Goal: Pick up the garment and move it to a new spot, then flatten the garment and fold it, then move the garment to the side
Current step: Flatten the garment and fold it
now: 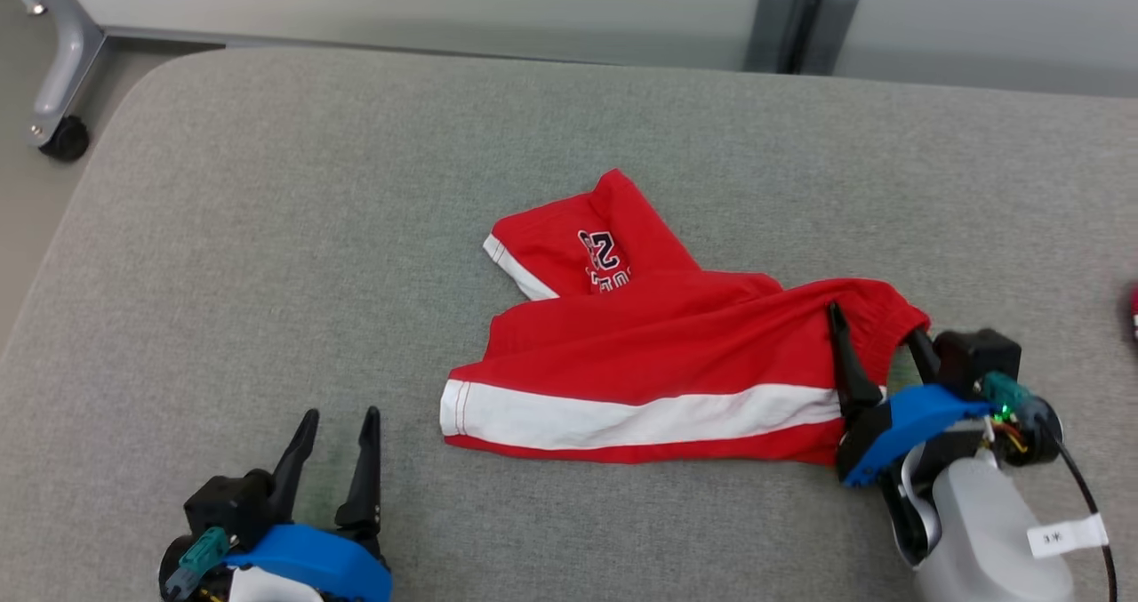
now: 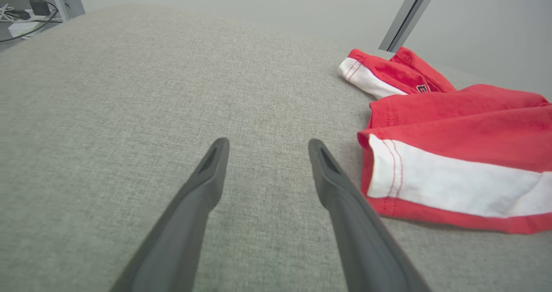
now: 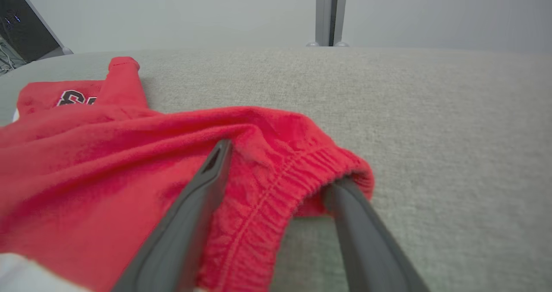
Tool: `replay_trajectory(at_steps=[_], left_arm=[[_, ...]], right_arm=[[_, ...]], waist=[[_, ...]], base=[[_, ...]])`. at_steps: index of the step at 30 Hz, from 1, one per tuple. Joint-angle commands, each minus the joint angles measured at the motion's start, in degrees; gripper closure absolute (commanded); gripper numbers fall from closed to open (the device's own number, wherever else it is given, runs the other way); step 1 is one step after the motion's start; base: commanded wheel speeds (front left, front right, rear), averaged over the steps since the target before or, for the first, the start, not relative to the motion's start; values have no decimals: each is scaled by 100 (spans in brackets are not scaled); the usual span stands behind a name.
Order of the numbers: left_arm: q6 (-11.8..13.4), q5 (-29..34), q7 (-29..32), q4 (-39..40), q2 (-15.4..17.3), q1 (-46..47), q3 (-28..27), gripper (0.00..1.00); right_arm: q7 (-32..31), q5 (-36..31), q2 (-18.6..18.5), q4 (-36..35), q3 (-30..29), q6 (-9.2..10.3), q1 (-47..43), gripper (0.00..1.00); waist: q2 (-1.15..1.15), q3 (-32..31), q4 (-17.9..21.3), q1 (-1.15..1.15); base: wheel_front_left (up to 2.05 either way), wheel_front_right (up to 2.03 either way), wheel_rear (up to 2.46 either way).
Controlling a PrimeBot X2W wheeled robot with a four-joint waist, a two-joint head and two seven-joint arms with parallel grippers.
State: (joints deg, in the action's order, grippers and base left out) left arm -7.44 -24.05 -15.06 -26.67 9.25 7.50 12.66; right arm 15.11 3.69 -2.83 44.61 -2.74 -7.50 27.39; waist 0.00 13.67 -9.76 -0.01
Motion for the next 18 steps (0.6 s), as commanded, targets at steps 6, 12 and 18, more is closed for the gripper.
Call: replay_trajectory(at_steps=[6,12,18], left_arm=[[-7,208,-12,21,-13,-186,-251,0],[-7,467,-12,-32,-129,-466,-469,0],[-7,783,-12,-87,-258,-834,-650,0]], right_arm=[[4,134,-21,-727,123,2,-826,0],[4,269,-19,-1342,289,1,-1611,0],[3,377,-20,-1572,501,2,-2226,0]], waist=[[0,-432,316,1],[0,-877,516,1],[0,-1293,699,1]], base=[[0,0,0],[0,0,0],[0,0,0]])
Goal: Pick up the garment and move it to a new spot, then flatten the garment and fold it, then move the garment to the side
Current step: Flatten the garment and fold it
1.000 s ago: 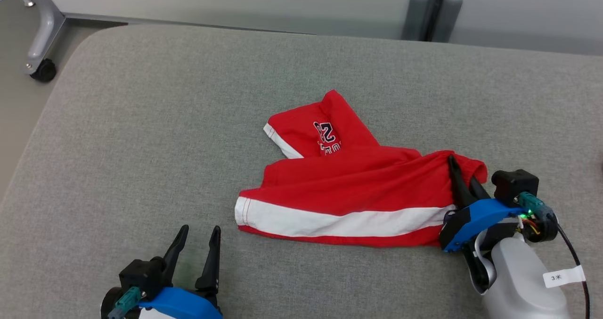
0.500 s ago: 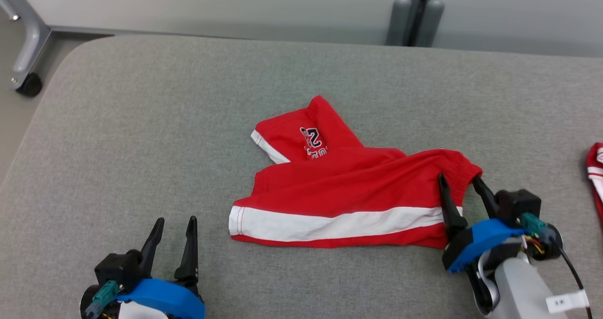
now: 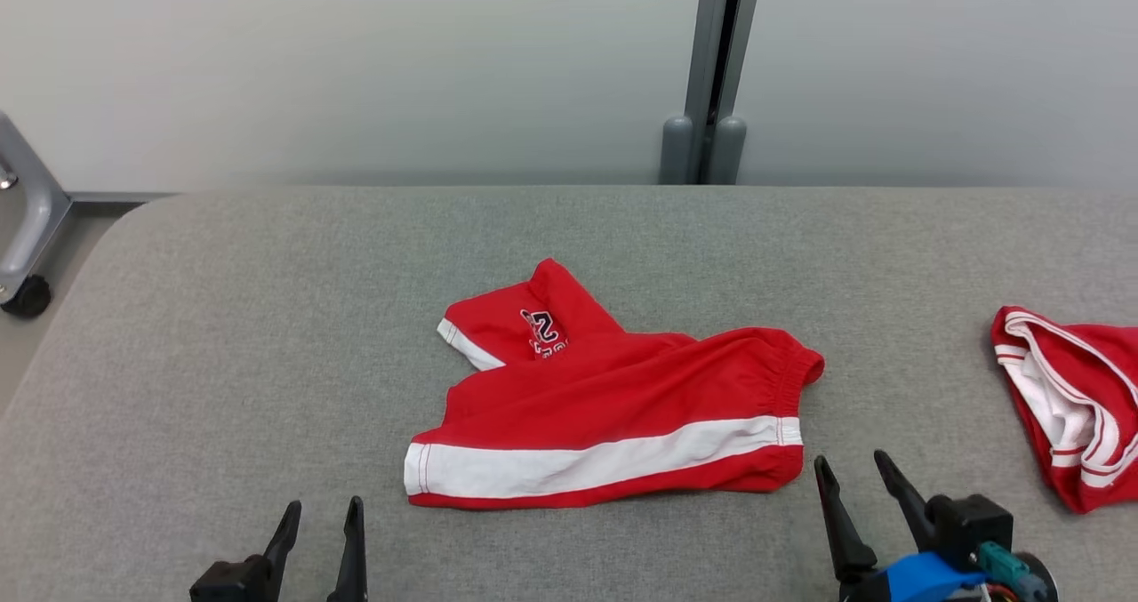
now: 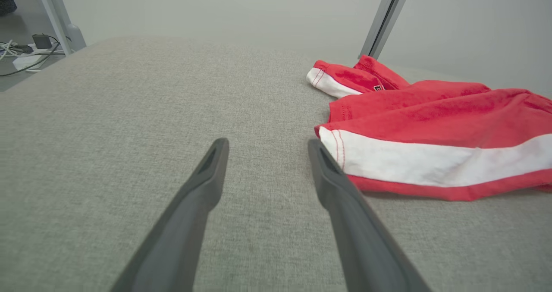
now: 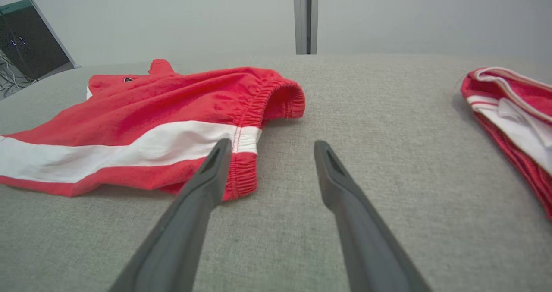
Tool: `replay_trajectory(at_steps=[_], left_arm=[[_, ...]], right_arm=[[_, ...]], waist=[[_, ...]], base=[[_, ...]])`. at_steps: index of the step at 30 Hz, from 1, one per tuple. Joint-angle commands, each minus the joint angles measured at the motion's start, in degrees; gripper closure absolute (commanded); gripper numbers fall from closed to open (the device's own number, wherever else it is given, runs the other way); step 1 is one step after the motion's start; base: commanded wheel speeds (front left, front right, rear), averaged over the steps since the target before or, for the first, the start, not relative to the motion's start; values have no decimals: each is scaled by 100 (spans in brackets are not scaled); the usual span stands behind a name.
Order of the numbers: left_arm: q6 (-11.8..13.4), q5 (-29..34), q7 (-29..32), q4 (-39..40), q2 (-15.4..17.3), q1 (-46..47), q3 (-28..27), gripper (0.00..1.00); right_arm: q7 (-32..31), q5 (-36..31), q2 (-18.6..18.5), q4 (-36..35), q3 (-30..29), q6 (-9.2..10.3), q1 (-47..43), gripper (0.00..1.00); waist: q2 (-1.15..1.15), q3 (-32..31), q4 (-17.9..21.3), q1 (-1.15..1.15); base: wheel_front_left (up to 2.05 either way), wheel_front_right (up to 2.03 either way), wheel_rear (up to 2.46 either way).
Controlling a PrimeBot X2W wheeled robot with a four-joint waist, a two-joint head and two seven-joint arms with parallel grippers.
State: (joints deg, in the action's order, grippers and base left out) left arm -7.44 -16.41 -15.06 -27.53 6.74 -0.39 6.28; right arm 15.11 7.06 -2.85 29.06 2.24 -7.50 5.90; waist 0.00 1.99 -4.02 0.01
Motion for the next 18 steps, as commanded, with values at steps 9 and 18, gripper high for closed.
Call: replay_trajectory(at_steps=[9,18], left_arm=[[-7,375,-12,141,-179,-406,-262,0],[-7,390,-12,163,-275,-449,-280,0]], right_arm=[[3,225,-16,-131,171,1,-655,0],[3,255,-17,-168,185,1,-661,0]], waist=[[0,-400,258,-1],[0,-398,276,-1]], base=[[0,0,0],[0,0,0]])
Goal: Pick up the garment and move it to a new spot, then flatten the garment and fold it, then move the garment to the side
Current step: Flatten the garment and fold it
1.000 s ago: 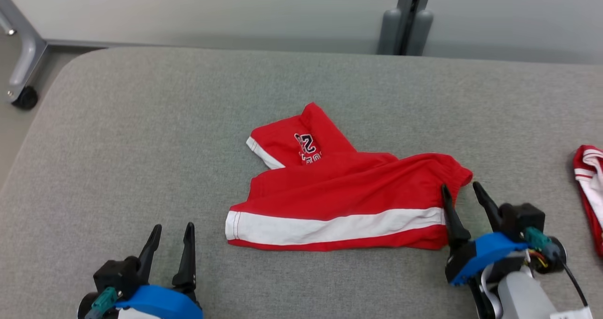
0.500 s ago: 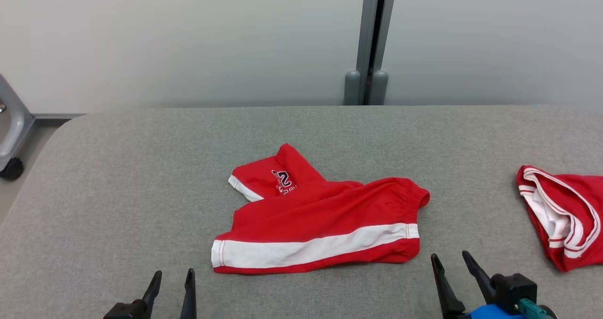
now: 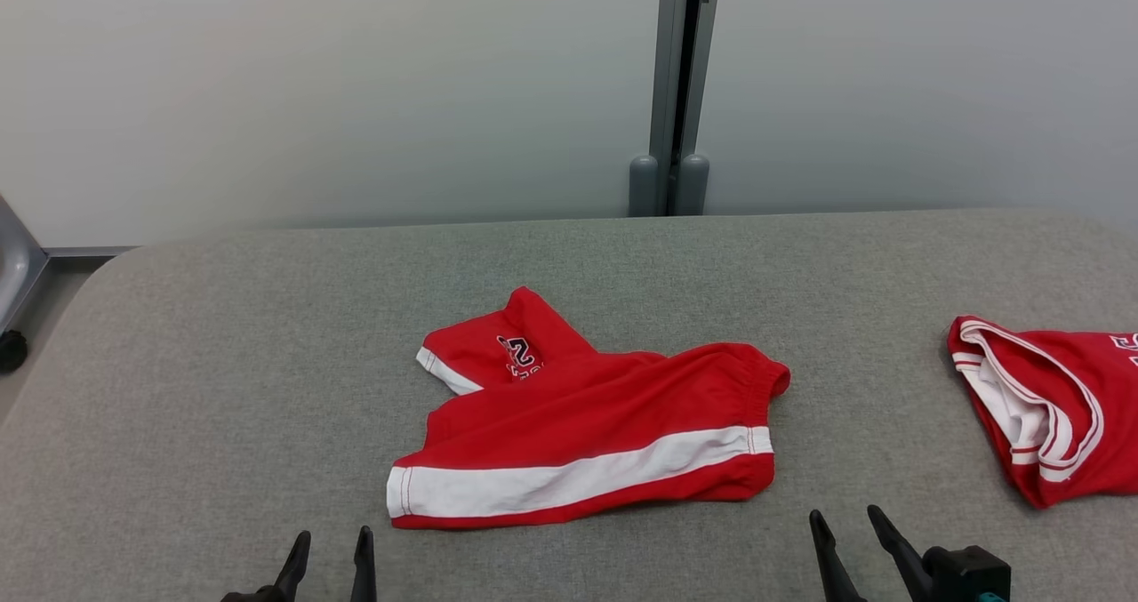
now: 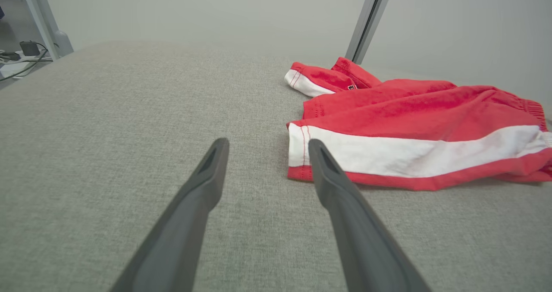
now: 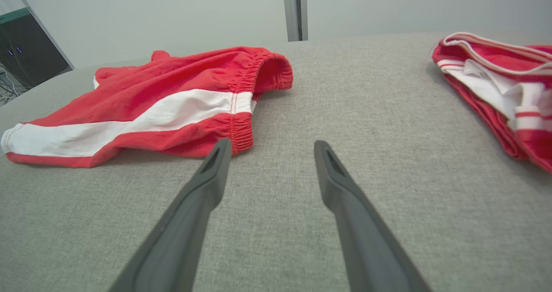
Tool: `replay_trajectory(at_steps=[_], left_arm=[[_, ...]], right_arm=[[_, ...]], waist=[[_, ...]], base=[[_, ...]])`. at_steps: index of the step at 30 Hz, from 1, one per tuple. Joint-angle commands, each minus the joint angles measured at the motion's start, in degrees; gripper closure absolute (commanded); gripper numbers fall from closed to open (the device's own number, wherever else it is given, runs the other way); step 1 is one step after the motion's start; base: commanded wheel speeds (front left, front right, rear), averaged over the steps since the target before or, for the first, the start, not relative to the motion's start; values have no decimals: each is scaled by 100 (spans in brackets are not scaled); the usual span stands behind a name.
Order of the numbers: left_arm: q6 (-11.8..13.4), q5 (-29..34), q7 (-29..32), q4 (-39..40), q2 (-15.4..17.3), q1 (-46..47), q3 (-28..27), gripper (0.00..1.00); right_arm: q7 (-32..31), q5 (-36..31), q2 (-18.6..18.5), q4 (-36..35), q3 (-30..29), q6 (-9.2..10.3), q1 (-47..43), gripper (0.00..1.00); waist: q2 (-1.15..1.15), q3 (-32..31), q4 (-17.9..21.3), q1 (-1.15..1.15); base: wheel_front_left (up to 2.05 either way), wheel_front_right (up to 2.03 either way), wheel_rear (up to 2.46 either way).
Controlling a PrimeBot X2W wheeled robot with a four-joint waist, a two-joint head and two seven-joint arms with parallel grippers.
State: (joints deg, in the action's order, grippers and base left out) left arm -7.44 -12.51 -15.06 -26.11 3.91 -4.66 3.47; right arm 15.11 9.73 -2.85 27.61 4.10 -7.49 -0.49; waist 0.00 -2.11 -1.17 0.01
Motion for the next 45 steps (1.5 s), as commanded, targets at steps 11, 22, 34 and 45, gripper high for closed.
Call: replay_trajectory(at_steps=[11,22,34,45], left_arm=[[-8,-367,-12,5,132,321,406,0],[-8,-653,-13,87,400,702,728,0],[-8,-719,-12,155,457,859,803,0],[-8,-826,-12,145,470,846,865,0]], right_arm=[[3,27,-17,211,20,0,719,0],[3,73,-19,722,137,0,1556,0],[2,452,-18,622,416,0,1504,40],[2,365,-20,540,337,0,1433,100]], waist=[[0,641,-287,-1],[0,1184,-505,-1],[0,1265,-390,-1],[0,1274,-250,-1]], base=[[0,0,0],[0,0,0],[0,0,0],[0,0,0]])
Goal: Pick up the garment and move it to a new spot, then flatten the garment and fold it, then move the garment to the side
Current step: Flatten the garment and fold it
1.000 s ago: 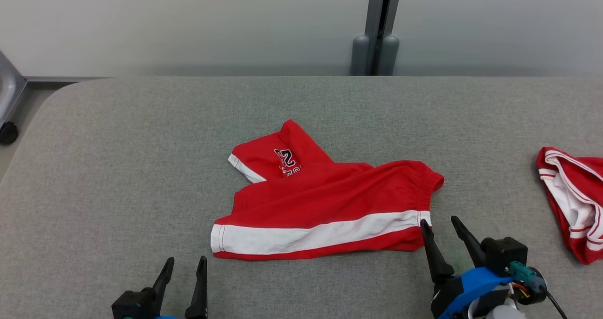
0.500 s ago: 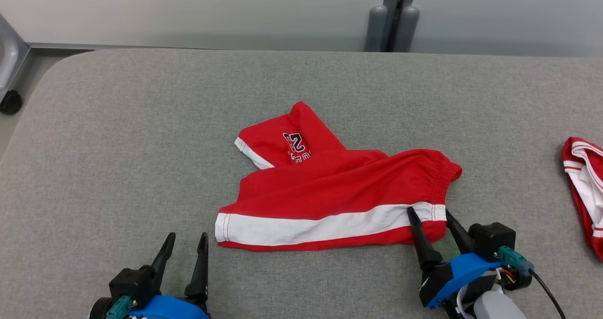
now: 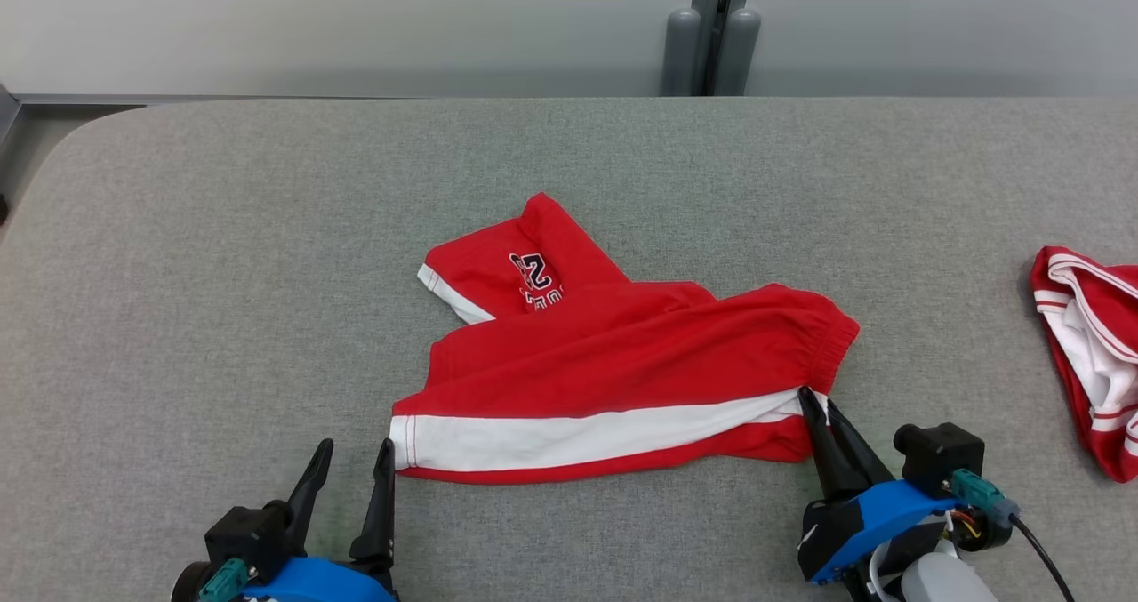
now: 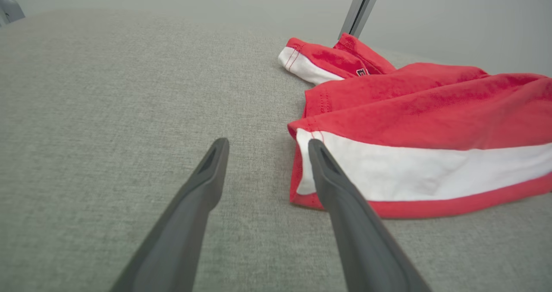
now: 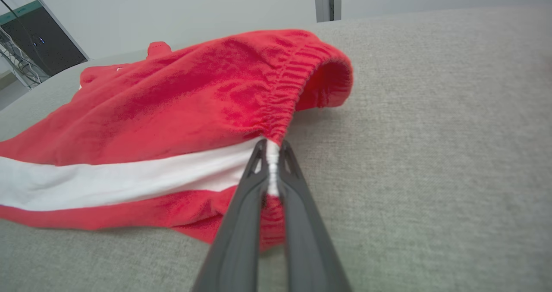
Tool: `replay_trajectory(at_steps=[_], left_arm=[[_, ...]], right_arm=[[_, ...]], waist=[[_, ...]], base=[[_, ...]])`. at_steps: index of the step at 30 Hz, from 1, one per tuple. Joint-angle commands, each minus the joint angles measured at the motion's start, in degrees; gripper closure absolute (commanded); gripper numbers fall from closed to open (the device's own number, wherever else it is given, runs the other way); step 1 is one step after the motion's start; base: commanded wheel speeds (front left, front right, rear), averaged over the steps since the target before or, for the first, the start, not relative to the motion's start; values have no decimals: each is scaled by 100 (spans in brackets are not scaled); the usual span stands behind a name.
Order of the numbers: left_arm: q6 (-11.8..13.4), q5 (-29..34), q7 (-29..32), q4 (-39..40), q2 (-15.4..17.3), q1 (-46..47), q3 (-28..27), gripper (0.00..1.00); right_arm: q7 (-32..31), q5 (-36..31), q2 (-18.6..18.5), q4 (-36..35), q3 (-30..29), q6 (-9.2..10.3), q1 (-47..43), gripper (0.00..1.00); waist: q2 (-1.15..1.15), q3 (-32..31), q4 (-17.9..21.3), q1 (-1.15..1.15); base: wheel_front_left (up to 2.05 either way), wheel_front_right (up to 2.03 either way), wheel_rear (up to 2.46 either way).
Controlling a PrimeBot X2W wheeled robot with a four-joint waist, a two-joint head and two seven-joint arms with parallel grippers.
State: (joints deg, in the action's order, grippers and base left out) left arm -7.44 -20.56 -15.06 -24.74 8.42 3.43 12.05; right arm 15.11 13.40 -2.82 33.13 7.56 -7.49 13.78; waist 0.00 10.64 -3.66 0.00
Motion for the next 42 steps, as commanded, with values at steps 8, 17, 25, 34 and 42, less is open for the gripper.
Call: replay_trajectory(at_steps=[8,17,25,34,42], left_arm=[[-8,-553,-12,5,198,252,498,0],[-8,-1089,-12,-29,417,369,1023,0],[-8,-1344,-12,-14,538,349,1336,50],[-8,-1347,-13,333,575,383,1325,100],[-8,-861,-12,1310,777,472,831,100]], right_arm=[[2,-118,-22,-102,-80,0,121,100],[2,-78,-23,-160,-28,1,80,100],[2,-65,-23,-187,-11,0,95,100],[2,-34,-22,-281,-72,0,-30,100],[9,377,-20,-1024,233,0,-108,100]], waist=[[0,122,127,0],[0,169,223,0],[0,164,224,0],[0,-136,218,0],[0,-973,280,0]], base=[[0,0,0],[0,0,0],[0,0,0],[0,0,0],[0,0,0]])
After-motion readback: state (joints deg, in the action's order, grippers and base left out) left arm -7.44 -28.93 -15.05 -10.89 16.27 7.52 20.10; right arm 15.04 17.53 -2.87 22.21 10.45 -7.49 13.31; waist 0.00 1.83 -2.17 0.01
